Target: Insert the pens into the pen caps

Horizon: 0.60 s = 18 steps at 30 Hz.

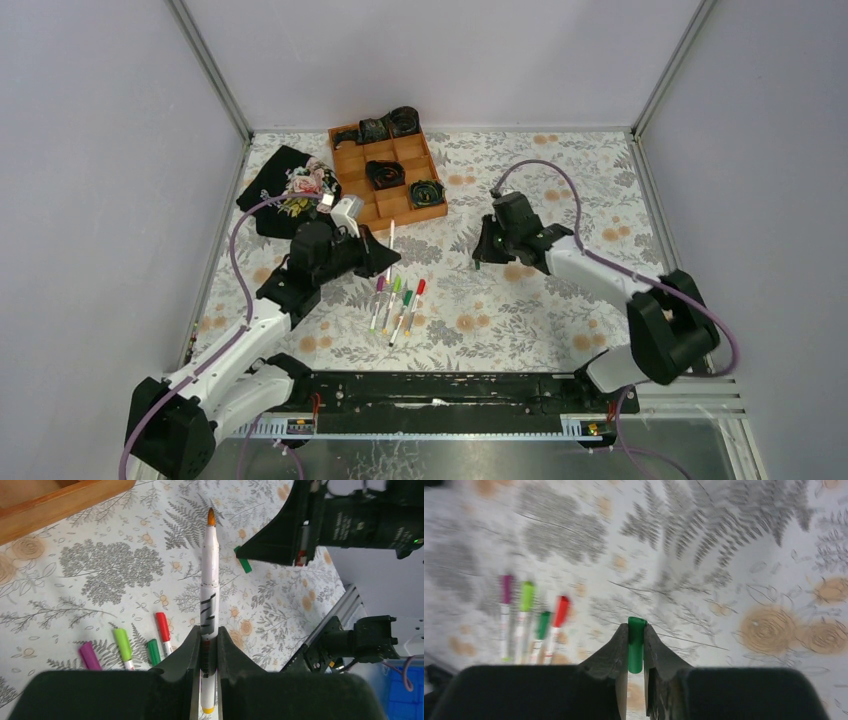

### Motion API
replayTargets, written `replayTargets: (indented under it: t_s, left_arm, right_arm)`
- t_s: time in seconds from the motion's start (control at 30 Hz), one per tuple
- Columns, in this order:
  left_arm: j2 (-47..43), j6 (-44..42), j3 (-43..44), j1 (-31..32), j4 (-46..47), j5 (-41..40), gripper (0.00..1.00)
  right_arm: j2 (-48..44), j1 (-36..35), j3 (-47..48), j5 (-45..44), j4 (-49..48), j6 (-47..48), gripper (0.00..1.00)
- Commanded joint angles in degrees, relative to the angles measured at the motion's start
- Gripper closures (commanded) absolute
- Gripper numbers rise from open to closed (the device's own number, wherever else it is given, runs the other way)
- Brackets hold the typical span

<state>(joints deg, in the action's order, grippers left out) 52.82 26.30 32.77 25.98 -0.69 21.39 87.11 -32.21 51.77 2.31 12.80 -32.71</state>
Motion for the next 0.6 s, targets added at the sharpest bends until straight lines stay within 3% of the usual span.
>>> replayTargets:
  t_s: [0.0, 0.27, 0.57]
  left_arm:
    - [1.1, 1.6, -0.1, 0.4, 7.5, 5.7, 1.0]
    - [3.0, 3.6, -1.2, 2.1, 13.9, 14.9, 1.0]
    - [5.0, 3.6, -0.3, 2.3, 14.0, 17.4, 1.0]
  right_arm:
    - [-7.5, -0.3, -0.3, 5.8, -10.6, -6.1, 1.0]
    - [-9.2, -0.9, -2.1, 11.1, -33.1, -13.9, 1.0]
    - [-5.4, -3.1, 2.7, 12.8, -44.1, -17.5, 1.0]
